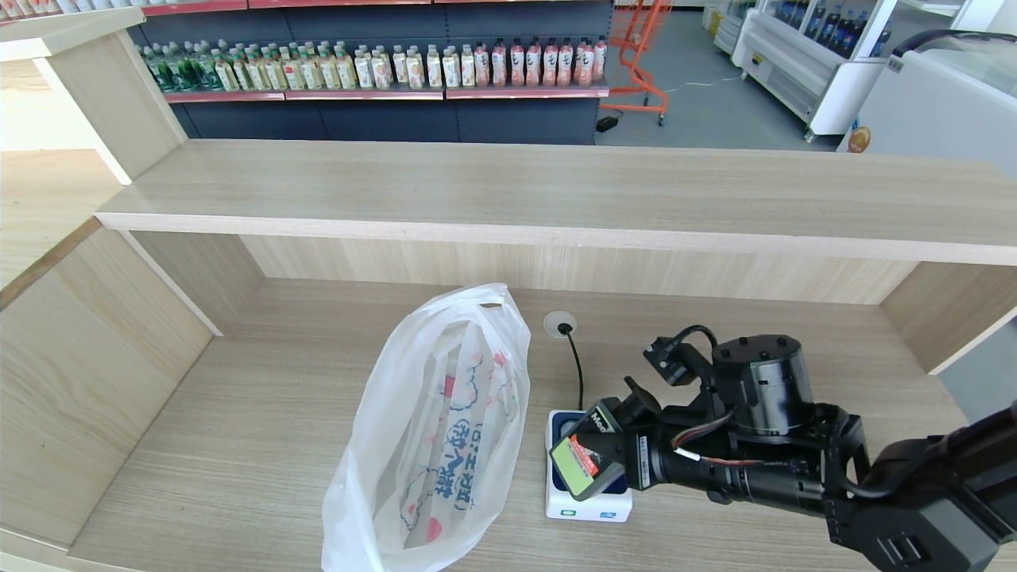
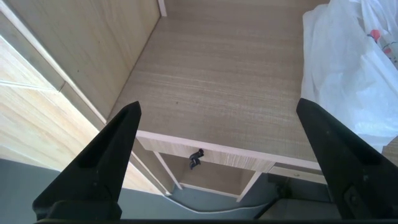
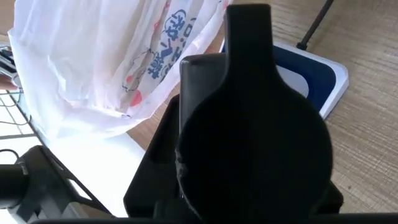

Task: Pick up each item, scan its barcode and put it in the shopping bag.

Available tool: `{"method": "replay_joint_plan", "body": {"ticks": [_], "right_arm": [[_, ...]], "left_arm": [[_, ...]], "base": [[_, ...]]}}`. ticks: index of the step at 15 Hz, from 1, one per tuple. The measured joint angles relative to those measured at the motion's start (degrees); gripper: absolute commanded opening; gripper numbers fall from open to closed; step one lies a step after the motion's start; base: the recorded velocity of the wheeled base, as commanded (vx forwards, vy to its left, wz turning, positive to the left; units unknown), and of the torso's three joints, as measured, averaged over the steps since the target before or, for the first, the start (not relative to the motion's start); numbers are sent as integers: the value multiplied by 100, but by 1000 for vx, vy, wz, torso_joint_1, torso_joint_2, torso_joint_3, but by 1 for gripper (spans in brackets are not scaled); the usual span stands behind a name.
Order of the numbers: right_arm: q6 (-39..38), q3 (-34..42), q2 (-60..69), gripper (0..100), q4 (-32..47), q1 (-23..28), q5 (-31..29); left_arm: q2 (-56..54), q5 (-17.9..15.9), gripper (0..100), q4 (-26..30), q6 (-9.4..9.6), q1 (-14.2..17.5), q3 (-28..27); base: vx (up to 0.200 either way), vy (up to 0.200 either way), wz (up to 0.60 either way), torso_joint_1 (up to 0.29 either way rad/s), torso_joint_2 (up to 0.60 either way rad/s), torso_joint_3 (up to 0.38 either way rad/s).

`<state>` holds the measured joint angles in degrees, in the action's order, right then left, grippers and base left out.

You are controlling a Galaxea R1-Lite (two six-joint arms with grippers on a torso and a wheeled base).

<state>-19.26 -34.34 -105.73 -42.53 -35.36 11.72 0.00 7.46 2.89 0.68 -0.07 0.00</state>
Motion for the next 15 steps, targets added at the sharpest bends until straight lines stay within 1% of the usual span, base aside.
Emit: {"method": "replay_joint_plan", "body": {"ticks": [3, 5, 6, 7, 8, 9, 10, 12, 15], "right_arm": [[-227, 22, 325, 0, 104, 11, -52], [-316, 0, 884, 0, 227, 12, -11], [-85, -2, 1229, 0, 400, 61, -6], [402, 4, 1626, 0, 611, 177, -11], [1075, 52, 1982, 0, 802, 345, -12], [1670, 157, 2315, 0, 917, 592, -12], [2024, 339, 2630, 0, 1011, 808, -23], [2109, 675, 3084, 0, 1070, 1003, -23], [2115, 1102, 3539, 0, 1079, 1101, -23]], "left_arm": [[0, -2, 100, 0, 2, -2, 0], [0, 0, 100, 0, 0, -2, 0], [0, -2, 100, 0, 2, -2, 0], [0, -2, 100, 1, 0, -2, 0], [0, -2, 100, 1, 2, -2, 0], [0, -2, 100, 1, 2, -2, 0], [0, -2, 100, 1, 0, -2, 0], [0, 0, 100, 0, 2, 2, 0], [0, -2, 100, 0, 0, -2, 0]], "base": [[0, 0, 0, 0, 0, 0], [0, 0, 0, 0, 0, 0], [0, 0, 0, 0, 0, 0], [0, 0, 0, 0, 0, 0], [0, 0, 0, 0, 0, 0], [0, 0, 0, 0, 0, 0], [0, 0, 0, 0, 0, 0], [0, 0, 0, 0, 0, 0], [0, 0, 0, 0, 0, 0]]}}
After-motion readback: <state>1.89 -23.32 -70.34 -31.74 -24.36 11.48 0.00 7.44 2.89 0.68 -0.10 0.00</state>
